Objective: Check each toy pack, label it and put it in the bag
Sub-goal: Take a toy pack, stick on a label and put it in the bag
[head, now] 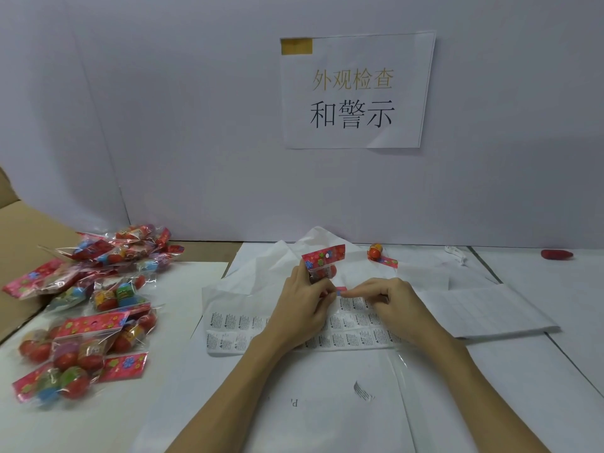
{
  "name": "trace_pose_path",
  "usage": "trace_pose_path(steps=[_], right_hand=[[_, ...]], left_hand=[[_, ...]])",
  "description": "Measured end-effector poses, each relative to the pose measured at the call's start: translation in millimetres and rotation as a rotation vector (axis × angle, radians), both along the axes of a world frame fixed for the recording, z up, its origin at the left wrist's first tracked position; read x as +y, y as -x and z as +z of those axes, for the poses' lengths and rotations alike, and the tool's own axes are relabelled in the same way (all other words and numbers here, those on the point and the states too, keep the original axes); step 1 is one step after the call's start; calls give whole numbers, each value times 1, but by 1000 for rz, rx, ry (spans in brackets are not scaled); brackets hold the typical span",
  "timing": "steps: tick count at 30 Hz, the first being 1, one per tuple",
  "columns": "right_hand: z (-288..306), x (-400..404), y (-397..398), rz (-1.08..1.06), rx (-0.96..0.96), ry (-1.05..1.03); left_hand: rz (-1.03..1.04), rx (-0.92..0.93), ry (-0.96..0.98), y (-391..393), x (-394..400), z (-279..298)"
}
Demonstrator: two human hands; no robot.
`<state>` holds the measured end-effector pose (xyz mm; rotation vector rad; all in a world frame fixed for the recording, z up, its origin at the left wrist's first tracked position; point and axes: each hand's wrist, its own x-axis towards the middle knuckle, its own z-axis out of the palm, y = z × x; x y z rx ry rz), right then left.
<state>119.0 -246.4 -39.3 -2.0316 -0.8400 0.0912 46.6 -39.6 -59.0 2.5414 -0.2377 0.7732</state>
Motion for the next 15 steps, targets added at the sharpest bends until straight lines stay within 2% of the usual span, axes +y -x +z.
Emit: trace_pose_path(steps=[5,9,15], right_hand=[[3,-1,0,-6,15,17],[4,-1,-1,2,16,138],[6,0,6,-3,25,-15]], left_hand=[[-2,19,-7,-1,0,1],[13,41,-21,-1,0,-1],[12,52,13,0,1,1]])
